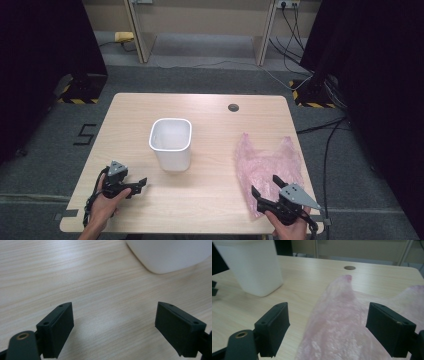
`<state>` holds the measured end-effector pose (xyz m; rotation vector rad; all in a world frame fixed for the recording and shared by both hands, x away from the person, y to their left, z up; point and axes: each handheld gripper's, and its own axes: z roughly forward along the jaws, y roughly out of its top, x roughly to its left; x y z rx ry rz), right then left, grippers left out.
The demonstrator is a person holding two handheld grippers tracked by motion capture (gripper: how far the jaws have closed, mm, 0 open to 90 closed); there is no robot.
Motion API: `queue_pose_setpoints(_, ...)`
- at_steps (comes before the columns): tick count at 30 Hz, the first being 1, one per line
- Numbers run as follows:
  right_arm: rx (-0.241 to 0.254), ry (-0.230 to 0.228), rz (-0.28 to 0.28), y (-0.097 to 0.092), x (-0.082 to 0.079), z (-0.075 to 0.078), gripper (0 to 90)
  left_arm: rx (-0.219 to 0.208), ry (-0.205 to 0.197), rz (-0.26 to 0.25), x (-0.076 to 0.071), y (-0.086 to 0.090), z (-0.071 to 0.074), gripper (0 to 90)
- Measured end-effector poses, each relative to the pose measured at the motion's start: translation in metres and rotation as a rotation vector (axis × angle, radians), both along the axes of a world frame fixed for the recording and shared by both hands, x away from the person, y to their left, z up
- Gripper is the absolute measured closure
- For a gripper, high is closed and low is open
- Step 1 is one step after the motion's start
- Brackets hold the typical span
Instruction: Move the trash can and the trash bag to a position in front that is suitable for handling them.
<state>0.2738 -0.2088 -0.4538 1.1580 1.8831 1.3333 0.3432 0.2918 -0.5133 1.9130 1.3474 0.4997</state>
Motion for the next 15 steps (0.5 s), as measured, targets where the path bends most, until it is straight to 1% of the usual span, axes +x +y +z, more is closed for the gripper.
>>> queue_pose_setpoints(3, 0.007, 0.006, 0.025, 0.01, 0.003, 0.006, 18.4, -0.024, -0.016, 0.012, 0.002, 0.0, 0.007, 15.1)
queue_pose_setpoints(4, 0.001, 0.008, 0.035, 0.022, 0.007, 0.012, 18.6, -0.052, -0.034, 0.026, 0.005, 0.002, 0.014, 15.1)
queue_pose_setpoints(5, 0.0, 0.009, 0.036, 0.027, 0.01, 0.014, 18.8, -0.061, -0.041, 0.035, 0.007, 0.003, 0.018, 15.1)
queue_pose_setpoints(6, -0.002, 0.013, 0.033, 0.033, 0.012, 0.016, 18.9, -0.061, -0.041, 0.035, 0.007, 0.003, 0.018, 15.1)
queue_pose_setpoints(7, -0.002, 0.013, 0.033, 0.033, 0.012, 0.016, 18.9, -0.072, -0.042, 0.038, 0.01, 0.003, 0.022, 15.1)
queue_pose_setpoints(8, -0.002, 0.017, 0.032, 0.038, 0.015, 0.018, 18.9, -0.085, -0.048, 0.045, 0.015, 0.005, 0.029, 15.1)
queue_pose_setpoints(9, 0.007, 0.02, 0.036, 0.048, 0.022, 0.023, 18.9, -0.079, -0.065, 0.06, 0.023, 0.005, 0.039, 15.1)
queue_pose_setpoints(10, 0.006, 0.02, 0.035, 0.051, 0.024, 0.025, 18.9, -0.079, -0.065, 0.06, 0.023, 0.005, 0.039, 15.1)
queue_pose_setpoints(11, 0.005, 0.024, 0.03, 0.056, 0.027, 0.027, 18.8, -0.076, -0.073, 0.068, 0.028, 0.005, 0.045, 15.1)
queue_pose_setpoints(12, 0.0, 0.023, 0.029, 0.061, 0.031, 0.029, 18.9, -0.083, -0.092, 0.085, 0.04, 0.004, 0.053, 15.0)
queue_pose_setpoints(13, 0.0, 0.023, 0.029, 0.061, 0.031, 0.029, 18.9, -0.083, -0.092, 0.085, 0.04, 0.004, 0.053, 15.1)
queue_pose_setpoints(15, -0.011, 0.023, 0.019, 0.072, 0.039, 0.031, 19.0, -0.08, -0.102, 0.114, 0.053, 0.003, 0.059, 15.1)
